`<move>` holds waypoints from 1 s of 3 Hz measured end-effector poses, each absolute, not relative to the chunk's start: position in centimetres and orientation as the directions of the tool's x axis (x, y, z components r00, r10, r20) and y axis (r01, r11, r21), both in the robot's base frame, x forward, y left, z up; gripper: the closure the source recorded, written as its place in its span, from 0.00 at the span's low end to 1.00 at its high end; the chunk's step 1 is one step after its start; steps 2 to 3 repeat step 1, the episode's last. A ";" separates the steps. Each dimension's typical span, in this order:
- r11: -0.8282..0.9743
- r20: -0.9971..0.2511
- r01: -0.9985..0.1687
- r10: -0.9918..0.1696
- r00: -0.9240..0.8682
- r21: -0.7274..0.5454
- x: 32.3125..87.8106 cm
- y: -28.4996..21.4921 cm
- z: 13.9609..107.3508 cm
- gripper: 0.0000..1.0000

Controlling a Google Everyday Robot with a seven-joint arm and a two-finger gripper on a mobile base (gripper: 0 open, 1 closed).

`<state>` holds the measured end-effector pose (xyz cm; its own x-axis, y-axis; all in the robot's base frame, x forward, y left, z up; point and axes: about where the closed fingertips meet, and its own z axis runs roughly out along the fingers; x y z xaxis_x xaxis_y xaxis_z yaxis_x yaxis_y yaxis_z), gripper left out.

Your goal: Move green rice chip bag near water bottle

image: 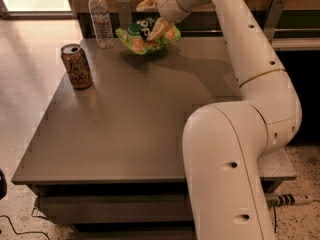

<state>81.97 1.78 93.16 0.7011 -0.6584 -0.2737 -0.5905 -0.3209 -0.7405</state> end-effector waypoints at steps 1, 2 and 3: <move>-0.322 -0.275 -0.592 -0.657 0.702 -0.739 82.0 2.0 93.0 0.00; -0.322 -0.275 -0.592 -0.657 0.702 -0.739 82.0 2.0 93.0 0.00; -0.322 -0.275 -0.592 -0.657 0.702 -0.739 82.0 2.0 93.0 0.00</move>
Offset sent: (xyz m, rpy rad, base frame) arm 0.0000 0.0000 0.0000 0.0000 0.0000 0.0000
